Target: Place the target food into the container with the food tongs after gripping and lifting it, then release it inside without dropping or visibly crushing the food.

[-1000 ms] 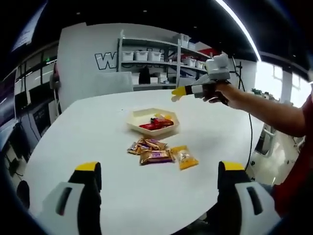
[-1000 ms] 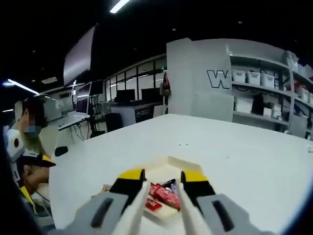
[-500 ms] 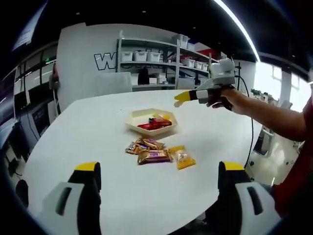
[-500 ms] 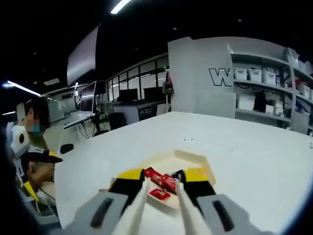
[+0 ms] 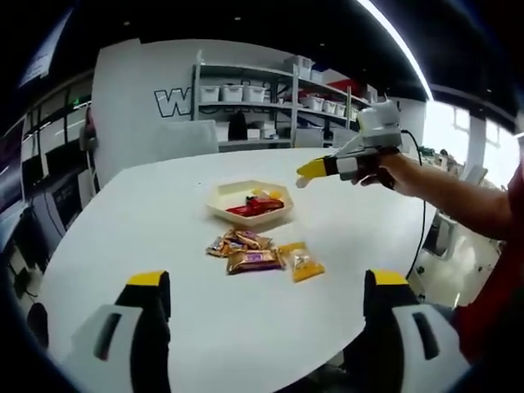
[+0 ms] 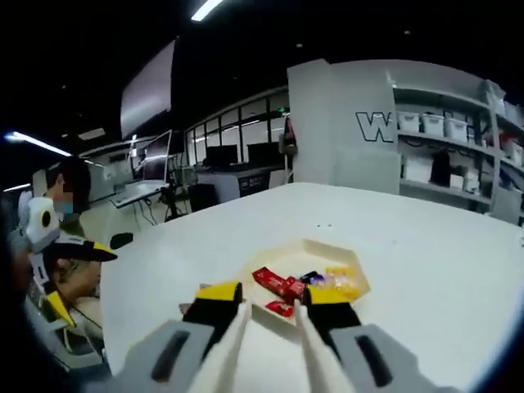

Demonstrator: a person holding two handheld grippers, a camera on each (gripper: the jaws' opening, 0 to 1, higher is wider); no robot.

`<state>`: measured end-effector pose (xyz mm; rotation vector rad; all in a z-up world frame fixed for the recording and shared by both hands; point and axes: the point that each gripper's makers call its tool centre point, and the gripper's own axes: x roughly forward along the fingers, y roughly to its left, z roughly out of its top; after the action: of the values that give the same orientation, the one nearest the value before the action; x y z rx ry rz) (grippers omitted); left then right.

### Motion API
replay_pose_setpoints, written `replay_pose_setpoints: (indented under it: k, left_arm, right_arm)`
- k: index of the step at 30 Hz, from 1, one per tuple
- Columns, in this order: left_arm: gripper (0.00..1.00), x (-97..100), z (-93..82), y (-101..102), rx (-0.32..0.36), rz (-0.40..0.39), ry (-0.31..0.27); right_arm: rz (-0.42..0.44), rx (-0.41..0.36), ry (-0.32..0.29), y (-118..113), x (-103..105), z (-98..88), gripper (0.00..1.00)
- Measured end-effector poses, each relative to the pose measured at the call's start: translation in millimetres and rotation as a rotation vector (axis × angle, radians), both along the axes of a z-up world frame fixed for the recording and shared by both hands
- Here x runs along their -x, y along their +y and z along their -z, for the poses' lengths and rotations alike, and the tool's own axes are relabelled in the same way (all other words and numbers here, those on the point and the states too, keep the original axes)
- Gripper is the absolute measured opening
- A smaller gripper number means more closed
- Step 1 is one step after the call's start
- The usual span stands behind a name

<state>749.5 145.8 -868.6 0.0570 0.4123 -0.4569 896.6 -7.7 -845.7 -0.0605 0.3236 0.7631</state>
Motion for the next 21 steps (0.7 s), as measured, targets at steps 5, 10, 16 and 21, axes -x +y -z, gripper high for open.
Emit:
replay_pose_setpoints:
  k: [5, 10, 16, 21]
  left_arm:
    - [0.96, 2.5, 4.7, -2.9, 0.000, 0.011, 0.011]
    - [0.97, 3.4, 4.9, -3.9, 0.002, 0.012, 0.010]
    - [0.96, 3.6, 7.7, -6.2, -0.010, 0.020, 0.019]
    - [0.96, 2.7, 7.5, -10.7, -0.011, 0.030, 0.016]
  right_arm:
    - [-0.020, -0.006, 0.015, 3.2, 11.4, 9.1, 0.24]
    - [-0.061, -0.013, 0.030, 9.0, 25.4, 18.3, 0.25]
    - [-0.079, -0.021, 0.049, 12.8, 33.1, 26.1, 0.25]
    - [-0.119, -0.023, 0.064, 23.6, 44.8, 34.4, 0.25]
